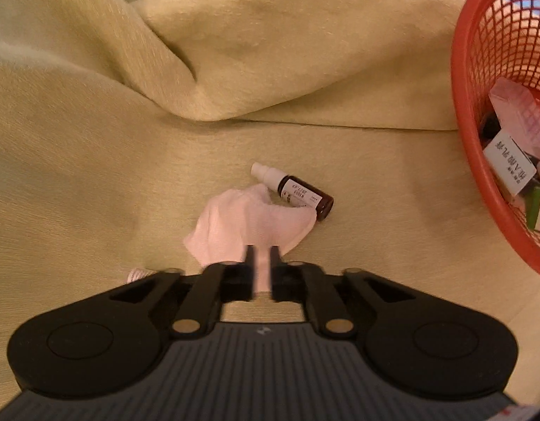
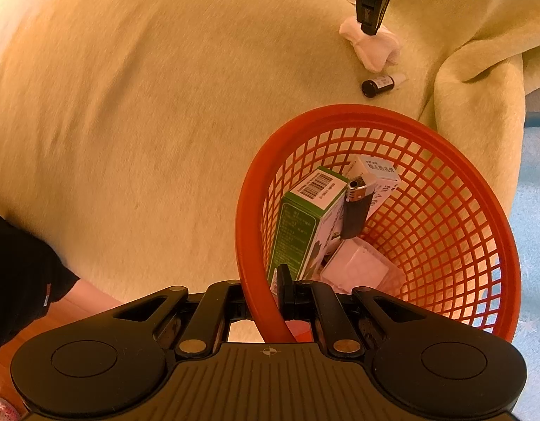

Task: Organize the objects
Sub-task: 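Move the left tool to the white tissue and grasp it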

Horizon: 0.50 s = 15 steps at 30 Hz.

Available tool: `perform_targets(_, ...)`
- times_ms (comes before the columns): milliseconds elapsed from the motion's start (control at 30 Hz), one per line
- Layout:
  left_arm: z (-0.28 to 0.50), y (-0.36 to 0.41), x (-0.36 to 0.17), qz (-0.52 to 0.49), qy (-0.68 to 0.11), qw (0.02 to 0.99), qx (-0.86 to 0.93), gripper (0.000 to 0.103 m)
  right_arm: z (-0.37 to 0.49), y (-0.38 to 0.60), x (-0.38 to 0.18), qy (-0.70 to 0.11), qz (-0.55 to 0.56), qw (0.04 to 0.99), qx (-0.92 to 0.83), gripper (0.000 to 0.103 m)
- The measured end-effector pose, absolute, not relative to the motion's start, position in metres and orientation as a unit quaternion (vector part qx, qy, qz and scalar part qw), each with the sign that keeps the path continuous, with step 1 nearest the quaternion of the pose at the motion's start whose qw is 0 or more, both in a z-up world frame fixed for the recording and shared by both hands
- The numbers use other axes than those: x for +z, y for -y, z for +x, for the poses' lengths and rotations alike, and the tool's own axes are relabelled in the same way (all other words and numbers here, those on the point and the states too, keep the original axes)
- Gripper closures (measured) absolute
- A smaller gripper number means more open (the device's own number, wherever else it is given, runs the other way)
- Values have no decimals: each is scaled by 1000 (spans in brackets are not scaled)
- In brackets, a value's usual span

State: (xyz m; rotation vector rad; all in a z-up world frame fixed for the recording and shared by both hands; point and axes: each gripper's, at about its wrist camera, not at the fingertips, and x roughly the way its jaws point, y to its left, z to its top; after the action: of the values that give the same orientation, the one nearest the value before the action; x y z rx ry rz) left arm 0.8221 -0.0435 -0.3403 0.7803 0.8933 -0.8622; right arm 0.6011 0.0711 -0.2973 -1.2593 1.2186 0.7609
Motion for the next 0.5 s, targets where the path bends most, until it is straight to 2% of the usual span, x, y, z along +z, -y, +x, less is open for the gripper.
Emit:
perform_targets(33,821,44,-341,355,-405,744,-394,72,601,-71,-297,-521,-538,578,325,100)
perform_targets(67,821,45,-342,354,-404,745,-396,63,601,-71,-298,-521,-538,577,325,100)
perform_targets(233,817,57,-356,368,-396,740,-401,63,601,-70,-297,-521,-537,578,327,100)
perform_targets(300,817,63,-363,373,-393,738,-401,58,602,-69,-297,-523,-533,580,326,100)
perform_targets(333,817,66,-367,378,-392,738,-399,51,602,-69,-296,-524,-531,581,326,100)
perform_targets(367,818,70,-371,384,-390,736,-398,50,602,-69,-296,-524,-530,582,326,100)
perform_targets(500,824,79,-382,394,-386,737,-390,52,602,-69,-295,-526,-526,584,325,99)
